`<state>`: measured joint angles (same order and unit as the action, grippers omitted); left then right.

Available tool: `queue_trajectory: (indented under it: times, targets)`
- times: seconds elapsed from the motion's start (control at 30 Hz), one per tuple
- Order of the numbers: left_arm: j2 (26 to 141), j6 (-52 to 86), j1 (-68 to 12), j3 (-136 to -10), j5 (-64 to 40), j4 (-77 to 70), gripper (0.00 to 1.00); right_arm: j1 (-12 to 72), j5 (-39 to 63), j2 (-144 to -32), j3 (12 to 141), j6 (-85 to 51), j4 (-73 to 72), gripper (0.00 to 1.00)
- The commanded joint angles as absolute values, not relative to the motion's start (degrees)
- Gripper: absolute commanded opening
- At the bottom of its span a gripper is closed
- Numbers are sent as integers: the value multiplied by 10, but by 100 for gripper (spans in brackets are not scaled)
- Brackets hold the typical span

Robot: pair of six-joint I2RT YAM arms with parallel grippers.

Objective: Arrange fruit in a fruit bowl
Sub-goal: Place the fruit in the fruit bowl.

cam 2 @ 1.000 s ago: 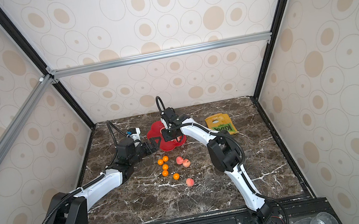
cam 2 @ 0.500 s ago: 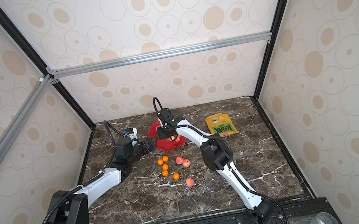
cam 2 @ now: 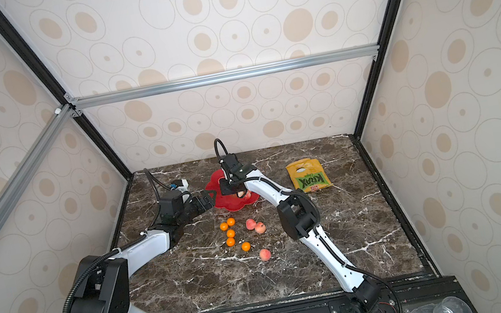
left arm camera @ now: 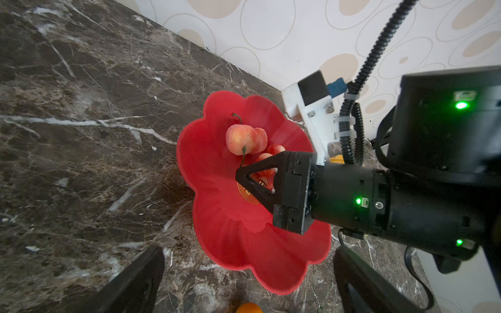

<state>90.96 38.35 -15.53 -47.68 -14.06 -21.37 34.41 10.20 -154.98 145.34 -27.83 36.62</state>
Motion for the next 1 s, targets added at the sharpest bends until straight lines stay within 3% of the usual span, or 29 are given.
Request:
queue_trajectory:
  times: [0.0, 0.2, 0.53, 0.97]
  targets:
    - [898, 388, -151, -487, -144, -217, 98, 340, 105, -1572, 1477, -299, 365, 0]
    - [890, 386, -149, -483, -144, -216, 98, 340, 111, -1584, 1486, -304, 365, 0]
    - [888, 387, -148, -482, -148, -217, 98, 338, 113, -1586, 1486, -301, 369, 11]
    - [872, 386, -146, -478, -149, -211, 98, 337, 115, -1568, 1484, -297, 376, 16]
